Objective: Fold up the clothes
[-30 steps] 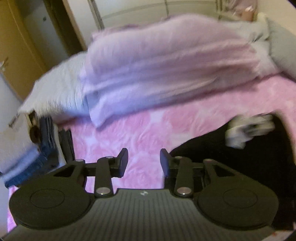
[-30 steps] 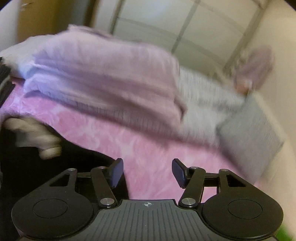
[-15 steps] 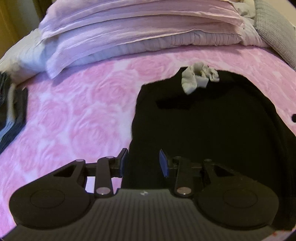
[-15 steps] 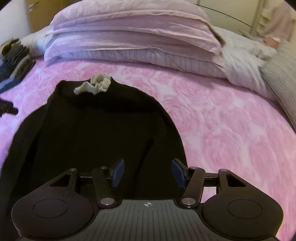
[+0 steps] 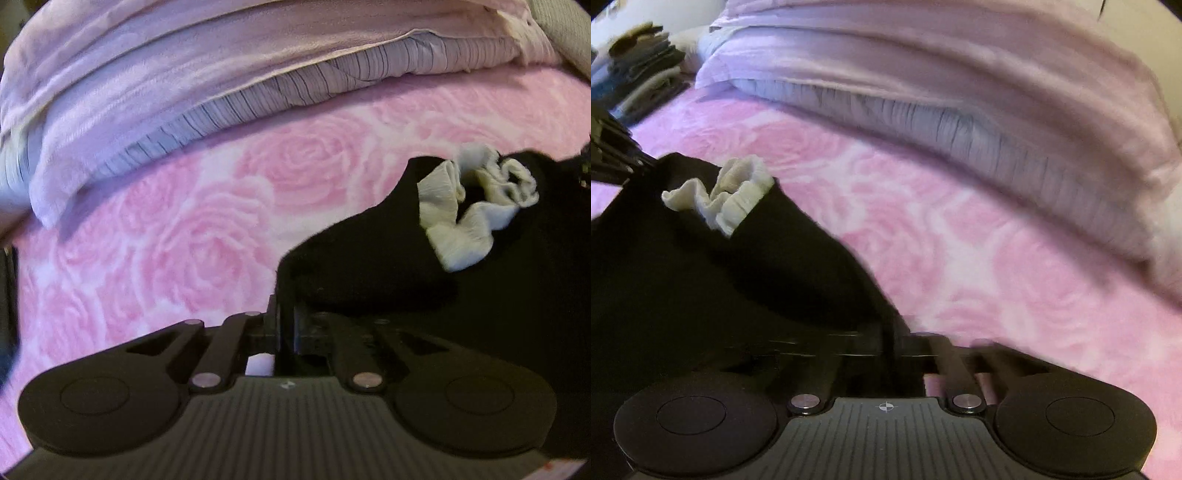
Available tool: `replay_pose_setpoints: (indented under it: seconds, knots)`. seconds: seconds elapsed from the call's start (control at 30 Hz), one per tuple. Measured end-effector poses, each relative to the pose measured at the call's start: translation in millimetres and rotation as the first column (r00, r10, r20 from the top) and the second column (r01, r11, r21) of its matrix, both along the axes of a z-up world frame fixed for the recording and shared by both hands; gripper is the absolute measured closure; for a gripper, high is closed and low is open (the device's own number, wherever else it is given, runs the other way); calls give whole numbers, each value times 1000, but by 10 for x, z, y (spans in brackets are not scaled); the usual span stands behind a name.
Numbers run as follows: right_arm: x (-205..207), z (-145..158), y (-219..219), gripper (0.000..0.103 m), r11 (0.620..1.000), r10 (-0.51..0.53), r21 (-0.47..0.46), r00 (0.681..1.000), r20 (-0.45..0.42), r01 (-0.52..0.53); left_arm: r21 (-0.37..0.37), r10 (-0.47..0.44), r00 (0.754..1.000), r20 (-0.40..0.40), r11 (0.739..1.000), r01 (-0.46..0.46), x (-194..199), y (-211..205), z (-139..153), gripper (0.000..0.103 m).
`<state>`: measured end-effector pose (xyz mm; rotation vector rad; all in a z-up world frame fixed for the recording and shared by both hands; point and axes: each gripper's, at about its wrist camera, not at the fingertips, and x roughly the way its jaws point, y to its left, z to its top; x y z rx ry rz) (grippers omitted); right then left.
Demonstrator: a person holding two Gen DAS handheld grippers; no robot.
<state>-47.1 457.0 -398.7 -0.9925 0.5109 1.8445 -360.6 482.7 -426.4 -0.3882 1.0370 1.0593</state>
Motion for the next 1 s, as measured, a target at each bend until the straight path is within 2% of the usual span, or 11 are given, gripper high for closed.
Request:
replay_pose_setpoints:
  seconds: [0.1, 0.23, 0.3, 0.33, 0.4, 0.43, 0.5, 0.63, 0.77, 0.87, 1.0]
  knots:
    - [226, 141, 88, 103, 997, -40, 65, 996, -81, 46, 28, 27, 997, 70, 999, -29, -202, 132, 127, 98]
    - [511, 78, 343, 102, 978, -204, 13, 965, -166, 209, -19, 110, 981, 159, 994, -109, -369, 489, 78, 90]
    - [563, -118, 499, 83, 947, -313, -126, 939, -142, 296, -61, 135, 985, 105, 990, -129, -280, 593, -73, 80]
    - [599, -175, 531, 76, 921, -377, -166, 916, -137, 354, -52, 155, 984, 85, 987, -151, -262, 587, -96, 67]
    - [696, -114, 435, 46, 875, -482, -149, 857, -183, 461, -22, 204, 972, 115, 979, -203, -354, 492, -64, 60]
    - [736, -60, 347, 45, 854, -520, -147, 833, -192, 499, -29, 225, 962, 156, 974, -224, -446, 413, -17, 60]
    - [801, 77, 73, 45, 838, -545, -140, 811, -211, 527, -21, 264, 951, 163, 964, -264, -624, 140, 106, 60]
    - [771, 343, -739, 45, 830, -557, -143, 811, -177, 539, -36, 217, 970, 106, 976, -214, -735, -741, 300, 62]
    - [645, 469, -1558, 45, 800, -590, -213, 800, -111, 561, -200, 187, 974, 125, 967, -160, -703, -1886, 376, 62]
    - [631, 588, -2078, 45, 748, -641, -302, 761, -98, 590, -308, 198, 965, 171, 941, -138, -567, -2502, 371, 60]
    - [549, 646, -2454, 45, 732, -649, -335, 756, -81, 593, -354, 211, 960, 183, 925, -136, -371, -2785, 203, 60]
